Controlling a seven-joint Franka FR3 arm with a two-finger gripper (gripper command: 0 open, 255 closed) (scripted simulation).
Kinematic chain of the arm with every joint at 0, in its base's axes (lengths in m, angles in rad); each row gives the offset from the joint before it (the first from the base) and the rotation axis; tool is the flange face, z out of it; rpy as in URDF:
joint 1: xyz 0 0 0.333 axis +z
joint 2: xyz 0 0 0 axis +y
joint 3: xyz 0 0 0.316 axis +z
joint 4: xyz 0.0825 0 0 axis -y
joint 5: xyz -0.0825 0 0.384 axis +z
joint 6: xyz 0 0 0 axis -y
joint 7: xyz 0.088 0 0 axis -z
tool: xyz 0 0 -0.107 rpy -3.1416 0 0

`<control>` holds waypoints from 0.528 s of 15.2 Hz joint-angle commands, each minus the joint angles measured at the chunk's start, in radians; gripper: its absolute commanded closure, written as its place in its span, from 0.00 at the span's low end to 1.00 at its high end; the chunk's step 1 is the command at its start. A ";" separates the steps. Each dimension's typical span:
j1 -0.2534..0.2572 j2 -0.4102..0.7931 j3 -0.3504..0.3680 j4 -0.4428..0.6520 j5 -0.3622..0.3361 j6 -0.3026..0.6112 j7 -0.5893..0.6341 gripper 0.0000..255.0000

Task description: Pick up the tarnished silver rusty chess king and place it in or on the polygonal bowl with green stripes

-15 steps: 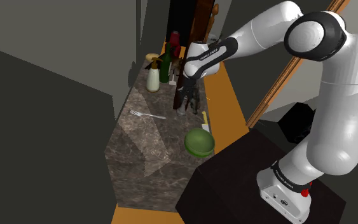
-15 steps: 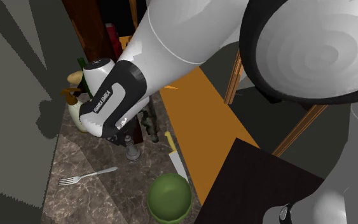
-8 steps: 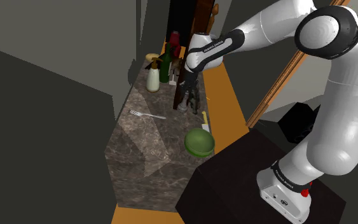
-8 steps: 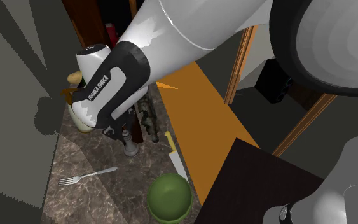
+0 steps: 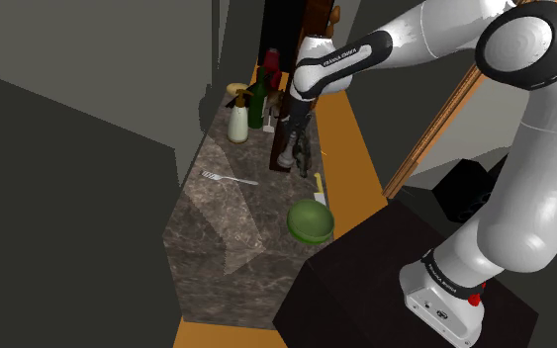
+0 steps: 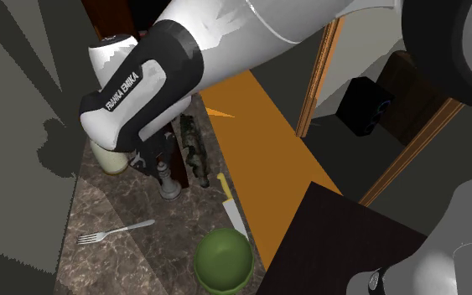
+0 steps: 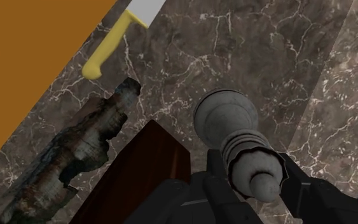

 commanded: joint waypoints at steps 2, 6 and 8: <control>-0.001 -0.023 -0.001 0.012 -0.001 -0.035 0.000 1.00; 0.003 -0.076 0.001 -0.030 -0.002 -0.047 0.007 1.00; 0.013 -0.150 0.006 -0.125 -0.002 -0.024 0.020 1.00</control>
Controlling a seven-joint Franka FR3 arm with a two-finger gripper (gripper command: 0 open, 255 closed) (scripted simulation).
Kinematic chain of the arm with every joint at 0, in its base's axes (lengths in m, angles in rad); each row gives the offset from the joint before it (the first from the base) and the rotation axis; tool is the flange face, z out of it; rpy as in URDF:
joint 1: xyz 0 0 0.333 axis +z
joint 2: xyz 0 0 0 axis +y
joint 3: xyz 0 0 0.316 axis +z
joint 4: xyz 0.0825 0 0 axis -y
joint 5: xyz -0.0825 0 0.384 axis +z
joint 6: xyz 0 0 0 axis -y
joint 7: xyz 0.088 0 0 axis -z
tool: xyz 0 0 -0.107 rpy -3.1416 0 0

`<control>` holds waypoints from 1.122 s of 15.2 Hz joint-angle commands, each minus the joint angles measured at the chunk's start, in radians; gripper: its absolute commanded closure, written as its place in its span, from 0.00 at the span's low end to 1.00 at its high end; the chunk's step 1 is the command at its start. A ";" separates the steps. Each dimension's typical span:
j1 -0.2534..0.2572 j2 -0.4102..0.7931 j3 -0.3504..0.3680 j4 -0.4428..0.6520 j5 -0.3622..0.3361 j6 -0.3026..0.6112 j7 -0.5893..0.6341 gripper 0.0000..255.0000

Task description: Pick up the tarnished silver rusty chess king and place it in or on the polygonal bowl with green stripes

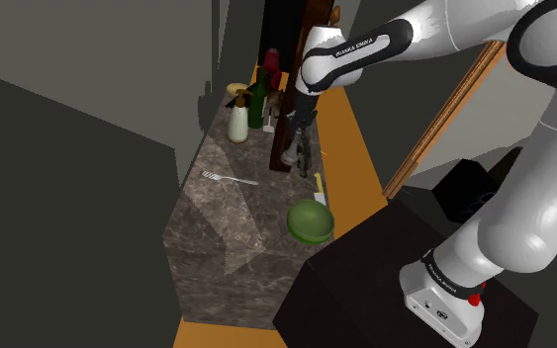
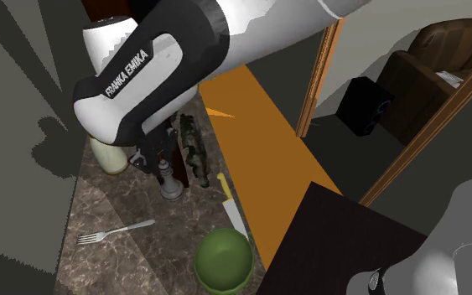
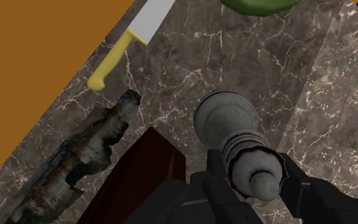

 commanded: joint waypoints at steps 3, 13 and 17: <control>0.017 -0.144 0.011 -0.180 0.001 0.037 0.027 1.00; 0.069 -0.520 0.063 -0.559 0.028 0.043 0.110 1.00; 0.094 -0.644 0.086 -0.670 0.050 0.031 0.140 1.00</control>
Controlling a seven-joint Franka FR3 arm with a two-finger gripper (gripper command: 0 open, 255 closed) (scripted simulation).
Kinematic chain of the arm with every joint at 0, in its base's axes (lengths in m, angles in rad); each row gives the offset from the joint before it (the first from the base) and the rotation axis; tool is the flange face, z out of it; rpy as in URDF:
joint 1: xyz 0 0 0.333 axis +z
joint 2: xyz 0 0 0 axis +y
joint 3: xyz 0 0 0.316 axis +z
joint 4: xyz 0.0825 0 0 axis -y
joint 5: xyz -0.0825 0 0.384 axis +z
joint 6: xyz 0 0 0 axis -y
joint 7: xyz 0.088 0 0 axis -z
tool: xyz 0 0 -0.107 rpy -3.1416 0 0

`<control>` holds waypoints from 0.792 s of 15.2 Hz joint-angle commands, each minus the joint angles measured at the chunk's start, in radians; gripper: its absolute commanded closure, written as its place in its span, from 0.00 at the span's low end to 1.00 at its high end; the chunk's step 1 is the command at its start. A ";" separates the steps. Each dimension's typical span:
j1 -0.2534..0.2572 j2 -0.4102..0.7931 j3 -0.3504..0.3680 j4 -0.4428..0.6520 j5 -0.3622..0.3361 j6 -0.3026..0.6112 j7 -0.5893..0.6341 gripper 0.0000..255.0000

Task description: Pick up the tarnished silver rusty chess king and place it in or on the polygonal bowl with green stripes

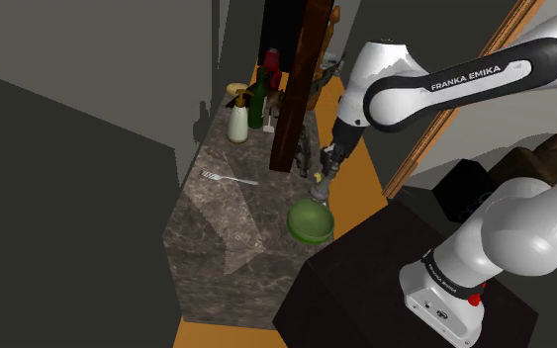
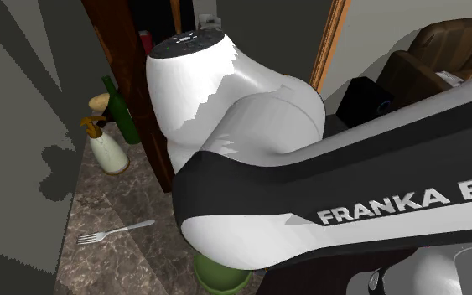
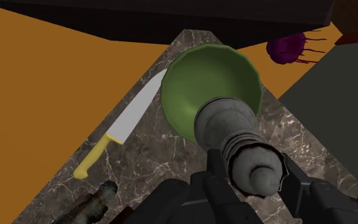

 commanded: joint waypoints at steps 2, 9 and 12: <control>0.004 0.001 0.004 -0.031 0.005 0.032 0.004 1.00; 0.004 0.084 0.008 -0.068 0.007 0.152 0.001 1.00; 0.004 0.100 0.009 -0.071 0.007 0.171 0.001 1.00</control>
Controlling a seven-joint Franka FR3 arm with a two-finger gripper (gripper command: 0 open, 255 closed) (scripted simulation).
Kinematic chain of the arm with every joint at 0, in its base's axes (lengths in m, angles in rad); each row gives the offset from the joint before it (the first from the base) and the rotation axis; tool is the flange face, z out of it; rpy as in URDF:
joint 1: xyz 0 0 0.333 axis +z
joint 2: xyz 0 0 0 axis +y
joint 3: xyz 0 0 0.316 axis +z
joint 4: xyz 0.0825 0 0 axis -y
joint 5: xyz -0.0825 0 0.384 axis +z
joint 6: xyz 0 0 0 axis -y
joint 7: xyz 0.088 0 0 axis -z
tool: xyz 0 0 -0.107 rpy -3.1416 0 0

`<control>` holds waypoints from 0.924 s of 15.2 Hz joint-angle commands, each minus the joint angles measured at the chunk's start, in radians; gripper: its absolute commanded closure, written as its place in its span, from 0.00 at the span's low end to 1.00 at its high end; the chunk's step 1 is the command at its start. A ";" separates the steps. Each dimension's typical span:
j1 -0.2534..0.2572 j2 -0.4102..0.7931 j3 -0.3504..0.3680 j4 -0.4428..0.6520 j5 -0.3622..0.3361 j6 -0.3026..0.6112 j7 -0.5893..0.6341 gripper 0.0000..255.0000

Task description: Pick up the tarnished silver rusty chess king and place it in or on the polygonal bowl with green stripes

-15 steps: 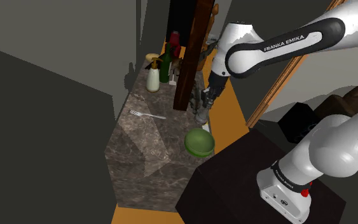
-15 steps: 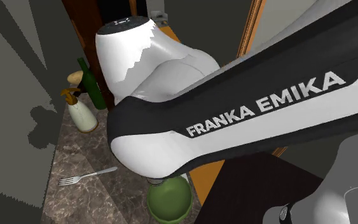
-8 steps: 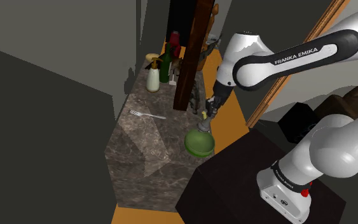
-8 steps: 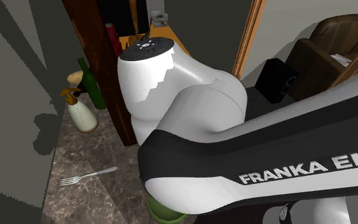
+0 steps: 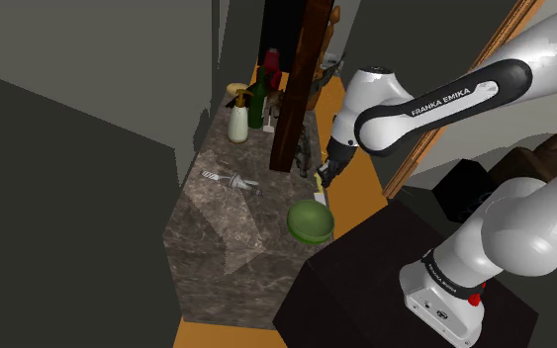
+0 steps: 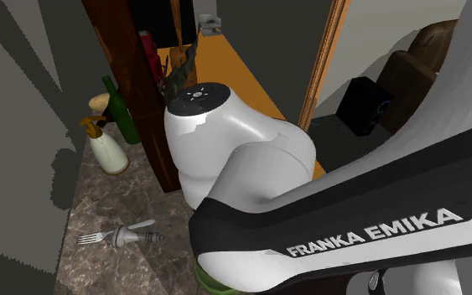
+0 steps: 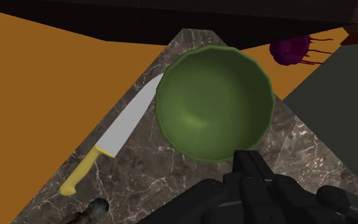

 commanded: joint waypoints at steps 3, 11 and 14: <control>-0.003 0.095 -0.008 0.035 -0.007 0.073 -0.039 0.00; -0.015 0.456 -0.018 0.232 -0.016 0.287 -0.190 0.00; -0.023 0.580 -0.012 0.326 -0.022 0.336 -0.240 0.00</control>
